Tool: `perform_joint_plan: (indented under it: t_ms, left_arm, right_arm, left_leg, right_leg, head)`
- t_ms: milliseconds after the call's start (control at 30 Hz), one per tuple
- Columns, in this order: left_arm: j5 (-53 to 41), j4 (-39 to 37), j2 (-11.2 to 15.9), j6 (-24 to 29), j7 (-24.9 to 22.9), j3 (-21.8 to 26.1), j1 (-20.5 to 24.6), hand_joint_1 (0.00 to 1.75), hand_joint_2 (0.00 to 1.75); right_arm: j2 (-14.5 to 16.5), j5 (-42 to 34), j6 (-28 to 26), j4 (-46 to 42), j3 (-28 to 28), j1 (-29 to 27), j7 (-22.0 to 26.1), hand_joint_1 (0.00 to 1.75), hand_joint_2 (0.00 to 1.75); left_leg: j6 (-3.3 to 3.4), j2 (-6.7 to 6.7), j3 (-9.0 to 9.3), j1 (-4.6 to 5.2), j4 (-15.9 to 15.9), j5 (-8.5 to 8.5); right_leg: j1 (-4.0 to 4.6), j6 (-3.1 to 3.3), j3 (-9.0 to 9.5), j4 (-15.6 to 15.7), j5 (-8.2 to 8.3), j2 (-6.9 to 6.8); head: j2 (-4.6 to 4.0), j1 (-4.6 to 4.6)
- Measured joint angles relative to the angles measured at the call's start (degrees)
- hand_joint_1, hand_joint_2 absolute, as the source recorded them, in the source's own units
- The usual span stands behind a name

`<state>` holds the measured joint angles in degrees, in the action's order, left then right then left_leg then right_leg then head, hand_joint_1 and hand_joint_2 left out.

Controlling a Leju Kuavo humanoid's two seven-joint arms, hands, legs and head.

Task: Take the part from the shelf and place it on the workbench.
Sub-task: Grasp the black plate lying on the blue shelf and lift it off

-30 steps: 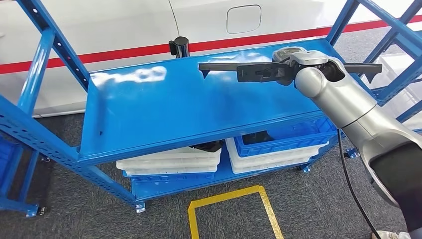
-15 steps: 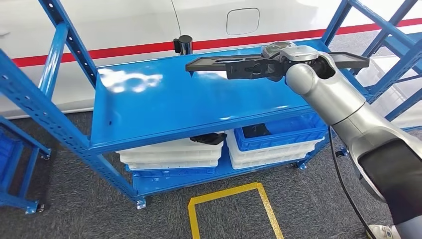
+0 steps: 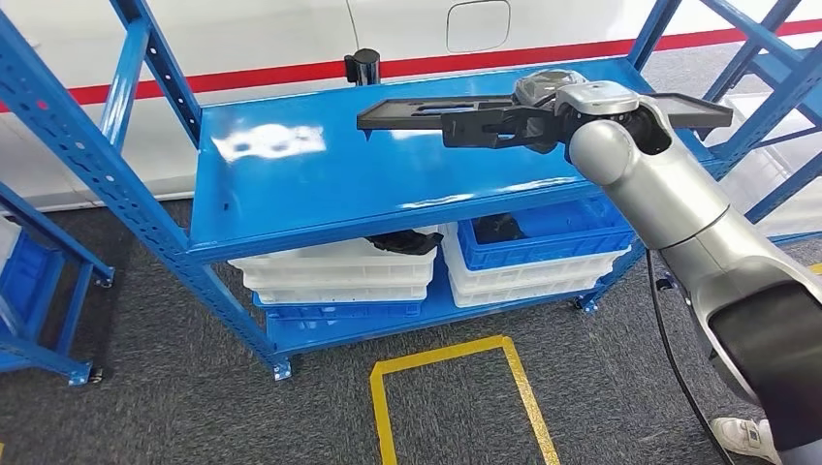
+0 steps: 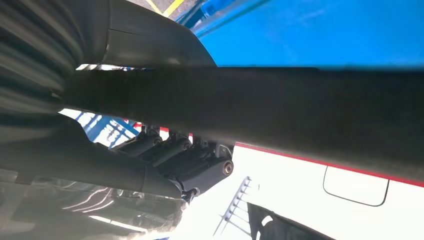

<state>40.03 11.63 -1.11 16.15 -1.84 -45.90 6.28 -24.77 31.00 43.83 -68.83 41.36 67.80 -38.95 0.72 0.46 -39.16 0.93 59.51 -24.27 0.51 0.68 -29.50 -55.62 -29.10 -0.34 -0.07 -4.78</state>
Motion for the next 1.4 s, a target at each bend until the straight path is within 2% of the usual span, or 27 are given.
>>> perform_joint_plan:
  t_ms: [100,133,167,200,267,333,400,467,500,533,633,667,700,733,800,867,933,1000,1033,1067,1133,1167,1200,1233,1300,1367,1400]
  left_arm:
    - [0.2,0.0,0.0,0.2,0.0,0.0,0.0,0.00,1.75]
    - [0.3,0.0,0.0,0.2,0.0,0.0,0.0,0.00,1.75]
    - [0.3,0.0,0.0,0.2,0.0,0.0,0.0,0.00,1.75]
    - [0.3,0.0,0.0,0.2,0.0,0.0,0.0,0.00,1.75]
    - [0.4,0.0,0.0,0.3,0.0,0.0,0.0,0.00,1.75]
    - [0.4,0.0,0.0,0.4,0.0,0.0,0.1,0.00,1.75]
    - [0.4,0.0,0.0,0.4,0.0,0.0,0.2,0.00,1.75]
    - [0.4,0.0,0.0,0.5,0.0,0.0,0.2,0.00,1.75]
    - [0.4,0.0,0.0,0.5,0.0,0.0,0.2,0.00,1.75]
    - [0.4,0.0,0.0,0.5,0.0,0.0,0.3,0.00,1.75]
    - [0.4,0.0,0.0,0.5,0.0,0.0,0.3,0.00,1.75]
    - [0.4,0.0,0.0,0.5,0.0,0.0,0.2,0.00,1.75]
    - [0.4,0.0,0.0,0.5,0.0,0.0,0.2,0.00,1.75]
    - [0.4,0.0,0.0,0.6,0.0,0.0,0.2,0.00,1.75]
    - [0.4,0.0,0.0,0.7,0.0,0.0,0.2,0.00,1.75]
    - [0.2,0.0,-0.1,0.8,0.0,0.0,0.3,0.00,1.75]
    - [0.1,0.0,-0.2,0.8,0.1,0.0,0.3,0.00,1.75]
    - [0.0,0.0,-0.2,0.8,0.1,0.0,0.2,0.00,1.75]
    - [0.0,0.0,-0.2,0.8,0.1,0.0,0.2,0.00,1.75]
    - [0.0,0.0,-0.2,0.8,0.1,0.0,0.1,0.00,1.75]
    - [0.0,0.0,-0.2,0.8,0.1,0.0,0.1,0.00,1.75]
    - [0.0,0.0,-0.2,0.8,0.1,0.0,0.1,0.00,1.75]
    - [0.0,0.0,-0.2,0.8,0.1,0.0,0.1,0.00,1.75]
    - [0.0,0.0,-0.2,0.8,0.0,0.0,0.1,0.00,1.75]
    - [0.0,0.0,-0.2,0.8,-0.2,-0.1,0.1,0.00,1.75]
    - [0.0,0.0,-0.1,0.8,-0.3,-0.1,0.1,0.00,1.75]
    - [0.0,0.0,-0.1,0.8,-0.4,-0.1,0.1,0.00,1.75]
  right_arm:
    - [0.3,-0.3,-0.1,0.0,0.0,-0.1,0.0,1.75,1.75]
    - [0.3,-0.4,-0.1,0.0,-0.1,-0.2,0.0,1.75,1.75]
    - [0.3,-0.5,-0.2,0.0,-0.1,-0.3,0.0,1.75,1.75]
    - [0.3,-0.6,-0.3,0.0,-0.1,-0.5,0.0,1.75,1.75]
    - [0.3,-0.8,-0.4,0.0,-0.3,-0.8,0.0,1.75,1.75]
    - [0.3,-0.9,-0.6,-0.1,-0.6,-0.8,0.0,1.75,1.75]
    - [0.2,-1.0,-0.7,-0.2,-0.8,-0.7,0.0,1.75,1.75]
    - [0.1,-1.0,-0.8,-0.3,-1.0,-0.8,0.0,1.75,1.75]
    - [0.0,-1.0,-0.9,-0.3,-1.0,-0.8,0.0,1.75,1.75]
    - [-0.1,-1.0,-0.9,-0.3,-1.0,-0.8,0.0,1.75,1.75]
    - [-0.3,-1.0,-1.0,-0.3,-1.3,-0.9,0.0,1.75,1.75]
    - [-0.3,-1.1,-1.0,-0.3,-1.3,-0.9,0.0,1.75,1.75]
    - [-0.3,-1.1,-1.1,-0.3,-1.3,-0.9,0.0,1.75,1.75]
    - [-0.3,-1.1,-1.2,-0.3,-1.3,-1.0,0.0,1.75,1.75]
    - [-0.3,-1.2,-1.4,-0.3,-1.4,-0.8,0.0,1.75,1.75]
    - [-0.3,-1.3,-1.6,-0.4,-1.5,-0.5,0.0,1.75,1.75]
    - [-0.2,-1.5,-1.9,-0.5,-1.7,-0.2,0.0,1.75,1.75]
    - [-0.3,-1.6,-2.0,-0.5,-1.8,-0.3,0.0,1.75,1.75]
    - [-0.3,-1.6,-2.0,-0.5,-1.8,-0.3,0.0,1.75,1.75]
    - [-0.2,-1.6,-2.0,-0.5,-1.8,-0.3,0.0,1.75,1.75]
    - [-0.2,-1.6,-2.0,-0.4,-1.8,-0.3,0.0,1.75,1.75]
    - [-0.3,-1.6,-2.0,-0.4,-1.8,-0.5,0.0,1.75,1.75]
    - [-0.3,-1.6,-2.1,-0.4,-1.7,-0.6,0.0,1.75,1.75]
    - [-0.3,-1.6,-2.1,-0.4,-1.7,-0.7,0.0,1.75,1.75]
    - [-0.3,-1.8,-2.2,-0.4,-1.7,-0.8,0.0,1.75,1.75]
    - [-0.4,-2.4,-2.4,-0.4,-1.7,-0.7,0.0,1.75,1.75]
    - [-0.4,-2.9,-2.6,-0.5,-1.7,-0.7,0.0,1.75,1.75]
  left_leg:
    - [-1.16,-0.50,-2.56,-0.65,8.5,-7.80]
    - [-1.48,-0.55,-3.23,-0.94,11.9,-9.52]
    - [-1.79,-0.55,-3.29,-1.20,14.2,-9.88]
    - [-2.09,-0.53,-2.51,-1.43,14.7,-9.02]
    - [-2.67,-0.37,1.72,-1.92,10.5,-6.23]
    - [-2.90,-0.24,6.51,-2.08,3.9,-6.36]
    - [-2.26,-0.34,8.00,-1.91,1.0,-7.52]
    - [-0.97,-0.46,7.22,-1.88,0.9,-6.77]
    - [-0.33,-0.48,6.72,-1.88,0.8,-6.18]
    - [0.25,-0.50,6.04,-1.90,0.8,-5.49]
    - [1.09,-0.65,3.57,-1.60,0.8,-3.37]
    - [1.19,-0.68,2.65,-1.43,0.8,-2.65]
    - [1.25,-0.68,1.71,-1.24,0.9,-1.93]
    - [1.26,-0.66,0.79,-1.03,0.9,-1.23]
    - [1.23,-0.60,-0.74,-0.70,0.9,0.03]
    - [0.95,-0.45,-1.66,-0.45,0.8,1.12]
    - [0.34,-0.20,-2.00,-0.54,0.4,2.31]
    - [-0.36,-0.07,-2.20,-0.77,0.0,2.86]
    - [-0.66,-0.14,-2.56,-0.82,0.7,1.88]
    - [-0.94,-0.26,-3.27,-0.89,2.6,-0.06]
    - [-1.48,-0.50,-5.33,-1.15,9.4,-5.12]
    - [-1.76,-0.55,-6.10,-1.28,12.8,-6.53]
    - [-1.99,-0.55,-6.16,-1.39,14.8,-6.79]
    - [-2.16,-0.52,-5.15,-1.46,14.6,-6.06]
    - [-2.29,-0.37,-0.28,-1.55,8.5,-3.99]
    - [-1.94,-0.28,4.02,-1.47,2.2,-3.64]
    - [-1.64,-0.29,4.75,-1.40,0.9,-4.01]
  right_leg:
    - [-0.41,0.42,-1.78,0.3,1.85,-0.39]
    - [-0.47,0.35,-2.60,0.0,2.36,-0.45]
    - [-0.56,0.23,-3.48,-0.3,2.84,-0.50]
    - [-0.70,0.02,-4.39,-0.6,3.26,-0.54]
    - [-1.06,-0.58,-6.23,-1.7,3.93,-0.57]
    - [-1.13,-1.27,-7.73,-2.9,4.41,-0.59]
    - [-1.06,-1.96,-8.36,-3.4,5.06,-0.68]
    - [-1.19,-2.68,-8.62,-3.4,5.41,-0.69]
    - [-1.28,-3.00,-8.94,-4.0,4.41,-0.58]
    - [-1.35,-3.25,-9.46,-5.6,2.31,-0.45]
    - [-1.41,-3.52,-11.11,-15.5,-5.90,-0.11]
    - [-1.39,-3.44,-11.16,-18.3,-6.91,-0.04]
    - [-1.35,-3.25,-10.69,-19.8,-6.71,0.00]
    - [-1.25,-2.92,-9.46,-19.4,-5.45,0.03]
    - [-0.77,-1.81,-4.76,-13.9,-2.96,0.15]
    - [-0.14,-0.65,0.76,-5.7,-3.43,0.15]
    - [0.36,-0.14,2.86,-1.4,-4.36,0.10]
    - [0.34,0.13,2.61,-0.5,-3.20,-0.01]
    - [0.22,0.39,2.42,-0.1,-2.44,-0.10]
    - [0.05,0.57,2.10,0.2,-1.72,-0.21]
    - [-0.04,0.77,0.97,0.2,-0.64,-0.32]
    - [-0.08,0.71,0.35,0.1,-0.23,-0.35]
    - [-0.13,0.63,-0.26,0.0,0.12,-0.36]
    - [-0.22,0.51,-0.82,-0.3,0.36,-0.36]
    - [-0.43,0.19,-1.72,-1.1,0.49,-0.35]
    - [-0.42,-0.34,-2.45,-1.9,0.42,-0.37]
    - [-0.37,-0.63,-2.68,-2.1,0.46,-0.39]
  head:
    - [0.00,1.12]
    - [0.00,1.36]
    - [0.00,1.50]
    - [0.00,1.57]
    - [0.00,1.75]
    - [0.00,2.04]
    - [0.00,2.01]
    - [0.00,1.78]
    - [0.00,1.71]
    - [0.00,1.52]
    - [0.00,0.52]
    - [0.00,0.20]
    - [0.00,-0.08]
    - [0.00,-0.30]
    - [0.00,-0.52]
    - [0.00,-0.39]
    - [0.00,-0.21]
    - [0.00,-0.18]
    - [0.00,-0.06]
    - [0.00,0.28]
    - [0.00,1.08]
    - [0.00,1.37]
    - [0.00,1.52]
    - [0.00,1.60]
    - [0.00,1.82]
    - [0.00,2.07]
    - [0.00,2.13]
